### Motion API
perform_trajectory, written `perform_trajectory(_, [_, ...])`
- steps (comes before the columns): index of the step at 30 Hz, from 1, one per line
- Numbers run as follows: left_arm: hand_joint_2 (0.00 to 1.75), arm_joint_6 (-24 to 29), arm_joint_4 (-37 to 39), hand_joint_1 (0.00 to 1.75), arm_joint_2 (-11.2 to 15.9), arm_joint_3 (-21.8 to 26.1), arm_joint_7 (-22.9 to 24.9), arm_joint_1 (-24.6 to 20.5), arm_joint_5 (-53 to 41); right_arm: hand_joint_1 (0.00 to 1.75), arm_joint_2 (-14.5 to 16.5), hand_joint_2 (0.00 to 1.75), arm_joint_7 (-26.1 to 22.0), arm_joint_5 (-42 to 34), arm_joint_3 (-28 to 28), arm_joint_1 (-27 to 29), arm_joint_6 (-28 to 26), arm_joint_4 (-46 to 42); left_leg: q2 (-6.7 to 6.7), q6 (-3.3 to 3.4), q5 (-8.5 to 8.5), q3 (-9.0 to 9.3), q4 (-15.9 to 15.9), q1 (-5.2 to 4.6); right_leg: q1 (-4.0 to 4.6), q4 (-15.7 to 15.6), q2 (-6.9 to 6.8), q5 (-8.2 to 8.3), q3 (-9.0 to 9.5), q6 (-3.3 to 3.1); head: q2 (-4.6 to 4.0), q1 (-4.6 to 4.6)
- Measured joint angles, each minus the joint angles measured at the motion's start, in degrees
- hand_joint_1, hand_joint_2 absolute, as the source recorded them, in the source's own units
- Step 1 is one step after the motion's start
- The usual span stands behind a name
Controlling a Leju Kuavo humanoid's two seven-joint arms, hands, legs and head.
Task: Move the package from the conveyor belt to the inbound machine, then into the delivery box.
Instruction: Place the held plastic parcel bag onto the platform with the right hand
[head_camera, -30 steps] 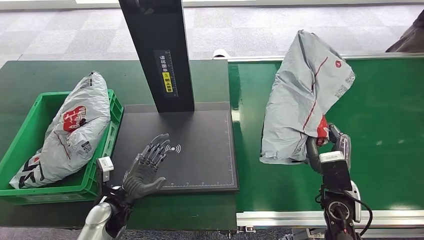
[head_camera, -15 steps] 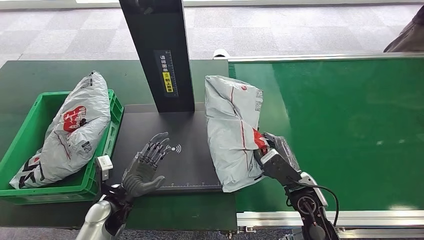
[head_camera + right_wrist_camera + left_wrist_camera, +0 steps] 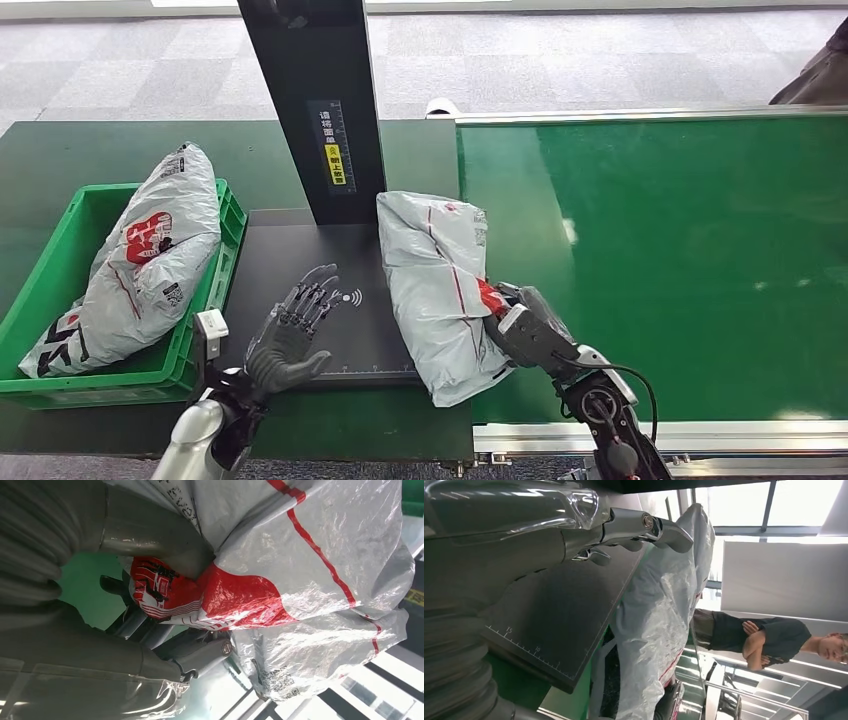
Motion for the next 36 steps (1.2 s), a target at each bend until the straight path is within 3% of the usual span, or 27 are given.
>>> perform_trajectory(14, [1.75,0.1,0.1,0.00,-0.4,0.0,0.6,-0.3,-0.1,1.75,-1.1,1.75,0.7,-3.2,3.2,-2.1,4.3,5.7,0.00,0.00,0.00,-0.01,0.0,0.00,0.00,0.0,0.00,0.00,-0.02,0.00,0.00,0.00])
perform_trajectory(17, [1.75,0.1,0.2,0.00,-0.5,0.0,0.7,-0.5,-0.3,1.58,-1.2,1.75,1.0,-3.3,3.5,-2.2,4.2,6.3,0.00,0.00,0.00,-0.01,0.0,0.00,0.00,0.0,0.00,0.00,-0.02,0.00,0.00,0.01])
perform_trajectory(21, [1.75,0.3,0.3,0.00,-0.6,0.0,0.8,-0.8,-0.5,0.01,-1.3,1.75,1.3,-3.4,3.6,-2.2,3.5,6.7,0.00,0.00,0.00,-0.01,0.0,0.00,-0.01,0.0,0.00,0.00,-0.02,0.00,0.00,0.01])
perform_trajectory(36, [1.75,0.5,1.6,0.00,-1.1,-0.1,-0.6,-1.1,-1.1,0.00,-1.3,1.75,0.4,-3.2,3.6,-1.9,0.8,6.9,0.00,0.00,0.00,0.00,0.0,0.00,0.00,0.0,0.00,0.00,-0.02,0.00,0.00,0.01])
